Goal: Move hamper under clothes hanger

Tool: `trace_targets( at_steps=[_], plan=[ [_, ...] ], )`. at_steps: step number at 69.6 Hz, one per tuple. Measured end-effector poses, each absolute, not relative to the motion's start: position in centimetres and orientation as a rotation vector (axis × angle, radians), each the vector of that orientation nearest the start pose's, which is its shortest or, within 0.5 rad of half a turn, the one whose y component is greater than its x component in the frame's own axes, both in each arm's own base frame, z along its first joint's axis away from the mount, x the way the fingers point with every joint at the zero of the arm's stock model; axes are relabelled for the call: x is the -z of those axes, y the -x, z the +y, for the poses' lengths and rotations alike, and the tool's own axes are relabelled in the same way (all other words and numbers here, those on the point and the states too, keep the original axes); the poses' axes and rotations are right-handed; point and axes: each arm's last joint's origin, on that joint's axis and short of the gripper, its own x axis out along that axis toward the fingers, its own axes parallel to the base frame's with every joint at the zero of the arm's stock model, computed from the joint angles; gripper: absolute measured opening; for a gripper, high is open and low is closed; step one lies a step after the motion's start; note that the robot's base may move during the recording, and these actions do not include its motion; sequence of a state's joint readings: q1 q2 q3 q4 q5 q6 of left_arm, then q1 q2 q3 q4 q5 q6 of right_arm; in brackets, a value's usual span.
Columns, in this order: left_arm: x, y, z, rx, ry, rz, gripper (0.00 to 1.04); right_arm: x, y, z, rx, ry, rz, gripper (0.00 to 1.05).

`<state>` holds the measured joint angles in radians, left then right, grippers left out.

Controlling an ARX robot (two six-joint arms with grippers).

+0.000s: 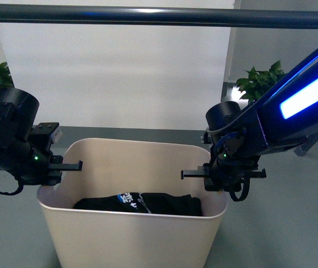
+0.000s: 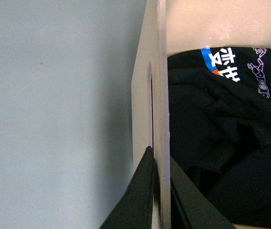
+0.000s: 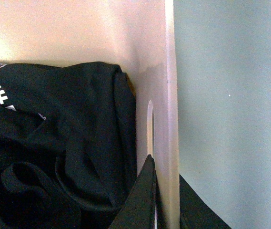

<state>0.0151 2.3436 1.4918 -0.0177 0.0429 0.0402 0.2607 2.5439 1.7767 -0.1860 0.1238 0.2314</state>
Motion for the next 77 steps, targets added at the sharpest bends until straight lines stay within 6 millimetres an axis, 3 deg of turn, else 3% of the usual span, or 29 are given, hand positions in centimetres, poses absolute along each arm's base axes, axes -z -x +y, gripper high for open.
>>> trace_targets(
  at_steps=[77],
  plan=[
    [-4.7, -46.4, 0.0, 0.048, -0.037, 0.930, 0.04, -2.4, -49.1, 13.8, -0.019, 0.019, 0.977, 0.03]
  ],
)
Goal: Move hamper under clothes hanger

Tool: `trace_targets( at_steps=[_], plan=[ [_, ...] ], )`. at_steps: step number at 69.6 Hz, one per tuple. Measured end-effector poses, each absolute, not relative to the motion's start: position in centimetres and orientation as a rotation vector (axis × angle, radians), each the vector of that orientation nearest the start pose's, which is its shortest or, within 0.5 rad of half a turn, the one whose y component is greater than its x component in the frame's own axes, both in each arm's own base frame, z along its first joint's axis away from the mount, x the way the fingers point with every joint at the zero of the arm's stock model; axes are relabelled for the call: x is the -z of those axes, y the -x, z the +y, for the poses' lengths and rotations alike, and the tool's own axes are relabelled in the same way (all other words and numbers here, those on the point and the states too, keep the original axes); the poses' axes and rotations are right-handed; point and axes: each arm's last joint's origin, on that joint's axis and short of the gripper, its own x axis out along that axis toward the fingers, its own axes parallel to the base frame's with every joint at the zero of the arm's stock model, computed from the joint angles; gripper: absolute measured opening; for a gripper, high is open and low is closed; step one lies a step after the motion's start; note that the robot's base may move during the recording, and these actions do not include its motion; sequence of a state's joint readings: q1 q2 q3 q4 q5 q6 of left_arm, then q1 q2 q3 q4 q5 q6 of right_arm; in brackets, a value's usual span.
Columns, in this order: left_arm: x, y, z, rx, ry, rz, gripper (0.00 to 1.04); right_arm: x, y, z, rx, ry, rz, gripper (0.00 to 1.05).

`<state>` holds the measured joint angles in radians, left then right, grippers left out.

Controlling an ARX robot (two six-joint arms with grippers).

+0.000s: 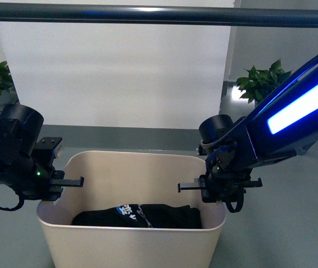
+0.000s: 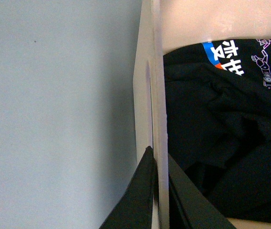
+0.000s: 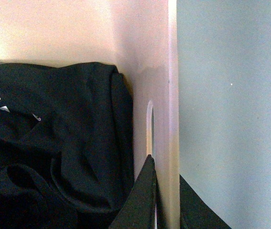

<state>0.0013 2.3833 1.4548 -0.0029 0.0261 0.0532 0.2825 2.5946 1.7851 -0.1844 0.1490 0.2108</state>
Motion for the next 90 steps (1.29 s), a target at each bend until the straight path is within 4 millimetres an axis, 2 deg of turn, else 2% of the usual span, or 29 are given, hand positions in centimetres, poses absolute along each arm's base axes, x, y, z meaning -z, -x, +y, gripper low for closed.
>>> trace_targets(
  at_steps=[28, 60, 65, 82, 90],
  plan=[
    [-3.2, -45.9, -0.4, 0.053, -0.048, 0.983, 0.04, -1.3, -49.0, 13.9, -0.016, 0.027, 0.993, 0.03],
    [-2.7, -45.6, -0.6, 0.067, -0.049, 1.023, 0.05, -1.1, -48.9, 14.1, -0.019, 0.029, 0.990, 0.03],
    [-2.7, -45.6, -0.7, 0.080, -0.054, 1.024, 0.13, -1.1, -48.9, 14.1, -0.020, 0.029, 0.991, 0.08],
    [-2.8, -45.6, -1.4, 0.127, -0.066, 1.020, 0.49, -0.9, -48.8, 14.3, -0.039, 0.023, 0.996, 0.43],
    [-3.5, -45.6, -1.5, 0.142, -0.062, 1.011, 0.67, -1.8, -48.9, 14.6, -0.051, 0.018, 0.980, 0.61]
  ],
)
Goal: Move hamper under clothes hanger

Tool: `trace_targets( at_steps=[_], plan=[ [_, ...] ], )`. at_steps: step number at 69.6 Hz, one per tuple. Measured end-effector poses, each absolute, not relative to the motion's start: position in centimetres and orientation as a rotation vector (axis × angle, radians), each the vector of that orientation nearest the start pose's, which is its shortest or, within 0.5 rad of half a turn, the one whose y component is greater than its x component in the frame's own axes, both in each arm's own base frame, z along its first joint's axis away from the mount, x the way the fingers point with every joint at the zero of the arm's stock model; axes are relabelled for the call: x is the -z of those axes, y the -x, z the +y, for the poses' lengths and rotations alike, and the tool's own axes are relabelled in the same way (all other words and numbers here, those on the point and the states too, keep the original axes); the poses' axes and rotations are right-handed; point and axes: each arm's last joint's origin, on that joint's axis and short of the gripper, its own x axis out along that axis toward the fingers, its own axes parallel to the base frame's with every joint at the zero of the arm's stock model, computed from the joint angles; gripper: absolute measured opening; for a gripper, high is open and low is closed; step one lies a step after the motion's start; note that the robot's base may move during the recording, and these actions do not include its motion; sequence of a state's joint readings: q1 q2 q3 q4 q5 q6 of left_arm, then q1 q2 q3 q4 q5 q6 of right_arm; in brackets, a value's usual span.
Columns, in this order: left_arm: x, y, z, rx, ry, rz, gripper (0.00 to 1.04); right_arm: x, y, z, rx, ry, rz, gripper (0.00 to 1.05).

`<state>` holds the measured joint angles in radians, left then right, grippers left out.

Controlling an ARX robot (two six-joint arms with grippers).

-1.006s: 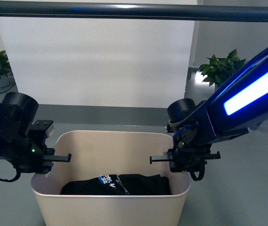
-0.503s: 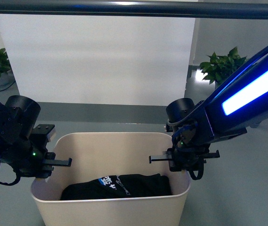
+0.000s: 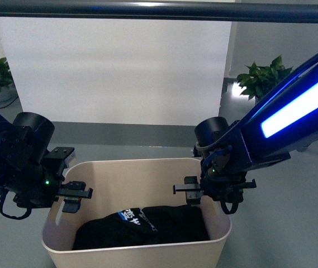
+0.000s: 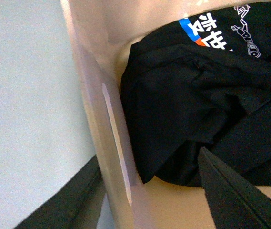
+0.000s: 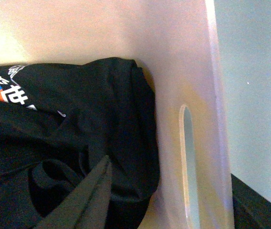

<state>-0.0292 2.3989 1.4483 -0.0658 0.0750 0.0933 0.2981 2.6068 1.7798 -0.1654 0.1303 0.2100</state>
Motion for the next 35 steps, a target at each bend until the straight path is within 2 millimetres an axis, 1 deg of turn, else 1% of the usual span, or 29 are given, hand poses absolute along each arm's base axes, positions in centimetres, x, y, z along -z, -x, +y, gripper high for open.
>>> trace_targets(
  at_steps=[4, 5, 8, 9, 11, 13, 14, 15, 16, 17, 18, 21, 22, 24, 26, 29, 30, 35],
  plan=[
    [-4.2, -45.7, -1.6, 0.149, -0.060, 1.002, 0.74, -2.3, -48.8, 14.8, -0.055, 0.019, 0.971, 0.68],
    [-4.6, -45.7, -1.6, 0.150, -0.060, 0.997, 0.78, -2.7, -48.9, 14.8, -0.058, 0.020, 0.963, 0.71],
    [-5.4, -45.9, -1.6, 0.152, -0.059, 0.984, 0.83, -3.4, -48.9, 14.9, -0.061, 0.019, 0.952, 0.76],
    [-6.1, -46.0, -1.6, 0.155, -0.059, 0.970, 0.87, -3.8, -48.9, 14.9, -0.065, 0.020, 0.943, 0.80],
    [-6.7, -46.1, -1.6, 0.156, -0.060, 0.955, 0.90, -4.4, -48.9, 15.0, -0.068, 0.023, 0.932, 0.83],
    [-8.3, -46.3, -1.7, 0.158, -0.064, 0.922, 0.97, -5.7, -49.0, 15.0, -0.074, 0.027, 0.910, 0.90],
    [-8.7, -46.3, -1.7, 0.158, -0.065, 0.913, 0.99, -5.9, -49.0, 15.1, -0.075, 0.027, 0.905, 0.92],
    [-9.6, -46.4, -1.7, 0.160, -0.069, 0.895, 1.00, -6.7, -49.0, 15.1, -0.078, 0.027, 0.891, 0.96],
    [-10.1, -46.5, -1.7, 0.160, -0.070, 0.885, 1.00, -7.0, -49.0, 15.1, -0.079, 0.028, 0.884, 0.97],
    [-10.5, -46.5, -1.7, 0.160, -0.071, 0.875, 0.99, -7.4, -49.0, 15.1, -0.079, 0.027, 0.877, 0.98],
    [-11.4, -46.6, -1.8, 0.162, -0.072, 0.853, 0.98, -8.2, -49.0, 15.1, -0.081, 0.027, 0.861, 0.99],
    [-12.8, -46.6, -1.8, 0.167, -0.072, 0.820, 0.98, -9.3, -49.0, 15.1, -0.085, 0.029, 0.839, 0.97],
    [-13.8, -46.7, -1.8, 0.170, -0.071, 0.797, 0.98, -10.2, -49.0, 15.1, -0.087, 0.030, 0.823, 0.96],
    [-14.7, -46.7, -1.8, 0.173, -0.072, 0.775, 0.98, -11.0, -49.0, 15.1, -0.090, 0.032, 0.806, 0.96],
    [-16.5, -46.6, -1.8, 0.174, -0.073, 0.732, 0.98, -12.8, -48.9, 15.0, -0.090, 0.032, 0.770, 0.97],
    [-17.9, -46.5, -1.8, 0.173, -0.075, 0.699, 0.98, -14.1, -48.8, 15.0, -0.092, 0.034, 0.740, 0.97],
    [-18.8, -46.4, -1.8, 0.173, -0.077, 0.677, 0.98, -15.0, -48.8, 14.9, -0.090, 0.036, 0.718, 0.97],
    [-21.4, -46.1, -1.8, 0.175, -0.078, 0.614, 0.98, -17.7, -48.5, 14.7, -0.080, 0.050, 0.647, 0.97]
  ],
)
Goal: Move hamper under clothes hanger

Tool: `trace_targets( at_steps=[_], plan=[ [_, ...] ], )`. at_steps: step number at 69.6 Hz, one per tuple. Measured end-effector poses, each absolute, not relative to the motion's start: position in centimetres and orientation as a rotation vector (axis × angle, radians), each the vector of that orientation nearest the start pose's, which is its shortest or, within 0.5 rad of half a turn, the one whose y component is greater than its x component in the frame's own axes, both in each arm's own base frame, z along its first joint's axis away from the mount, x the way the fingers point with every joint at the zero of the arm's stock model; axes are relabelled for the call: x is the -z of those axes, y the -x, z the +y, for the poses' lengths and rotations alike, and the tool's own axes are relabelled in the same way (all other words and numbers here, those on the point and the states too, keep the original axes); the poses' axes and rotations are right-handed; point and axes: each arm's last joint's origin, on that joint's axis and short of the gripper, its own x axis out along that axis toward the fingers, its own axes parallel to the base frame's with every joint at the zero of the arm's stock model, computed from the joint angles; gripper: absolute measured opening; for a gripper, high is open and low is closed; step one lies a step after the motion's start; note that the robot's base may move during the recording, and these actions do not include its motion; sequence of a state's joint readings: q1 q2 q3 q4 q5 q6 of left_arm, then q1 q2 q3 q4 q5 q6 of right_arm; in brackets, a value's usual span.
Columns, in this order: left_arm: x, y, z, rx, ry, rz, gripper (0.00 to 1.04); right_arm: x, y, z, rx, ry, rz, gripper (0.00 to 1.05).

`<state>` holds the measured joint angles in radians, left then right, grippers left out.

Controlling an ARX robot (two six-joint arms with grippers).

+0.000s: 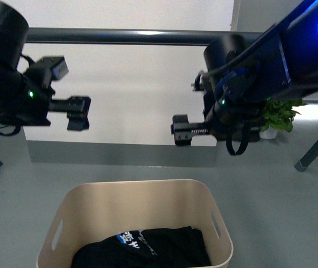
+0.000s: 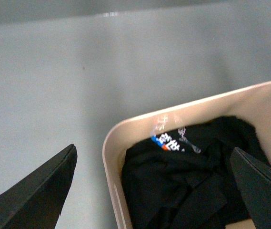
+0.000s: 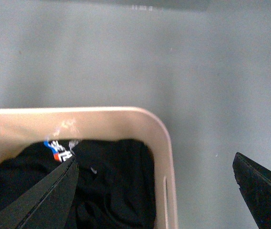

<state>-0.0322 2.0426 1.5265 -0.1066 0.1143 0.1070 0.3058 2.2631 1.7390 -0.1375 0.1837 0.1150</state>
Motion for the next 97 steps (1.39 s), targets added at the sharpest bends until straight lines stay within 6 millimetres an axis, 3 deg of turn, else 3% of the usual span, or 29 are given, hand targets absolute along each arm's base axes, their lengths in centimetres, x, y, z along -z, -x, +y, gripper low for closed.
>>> trace_targets(
  at_steps=[4, 10, 16, 22, 25, 30, 39, 48, 58, 61, 69, 97],
  plan=[
    [-23.5, -45.6, -1.8, 0.175, -0.080, 0.551, 0.98, -19.9, -48.1, 14.5, -0.070, 0.064, 0.584, 0.97],
    [-28.4, -43.9, -1.8, 0.180, -0.090, 0.356, 0.98, -25.0, -46.3, 13.8, -0.014, 0.104, 0.390, 0.97],
    [-31.2, -41.6, -1.8, 0.201, -0.085, 0.203, 0.98, -28.1, -44.2, 13.5, 0.024, 0.118, 0.226, 0.97],
    [-32.7, -39.4, -2.1, 0.201, -0.080, 0.084, 0.97, -29.9, -42.1, 13.4, 0.032, 0.093, 0.105, 0.97],
    [-33.3, -37.4, -2.3, 0.121, -0.063, 0.012, 0.91, -30.9, -41.1, 13.4, 0.027, 0.080, 0.050, 0.97],
    [-32.9, -33.5, -2.3, 0.020, -0.028, -0.064, 0.78, -31.9, -39.4, 13.0, -0.011, 0.024, -0.040, 0.87],
    [-30.1, -29.2, -2.1, 0.017, -0.013, -0.080, 0.58, -29.5, -36.3, 10.9, -0.033, 0.004, -0.057, 0.68],
    [-24.2, -25.8, -1.3, 0.001, -0.005, 0.025, 0.28, -24.7, -31.7, 6.6, 0.007, 0.013, -0.001, 0.38],
    [-22.8, -23.0, -0.3, 0.014, 0.001, 0.000, 0.02, -22.7, -27.8, 4.7, -0.007, 0.011, -0.001, 0.11],
    [-22.2, -22.1, -0.1, -0.001, 0.002, -0.002, 0.04, -22.1, -26.5, 4.2, -0.010, 0.011, -0.003, 0.01],
    [-20.5, -20.0, 0.0, 0.002, 0.002, 0.014, 0.03, -20.5, -23.6, 2.9, -0.005, 0.012, 0.012, 0.02],
    [-18.5, -16.2, 0.0, 0.001, 0.002, 0.006, 0.03, -18.3, -18.4, 1.0, -0.009, 0.011, 0.012, 0.02]
  ],
)
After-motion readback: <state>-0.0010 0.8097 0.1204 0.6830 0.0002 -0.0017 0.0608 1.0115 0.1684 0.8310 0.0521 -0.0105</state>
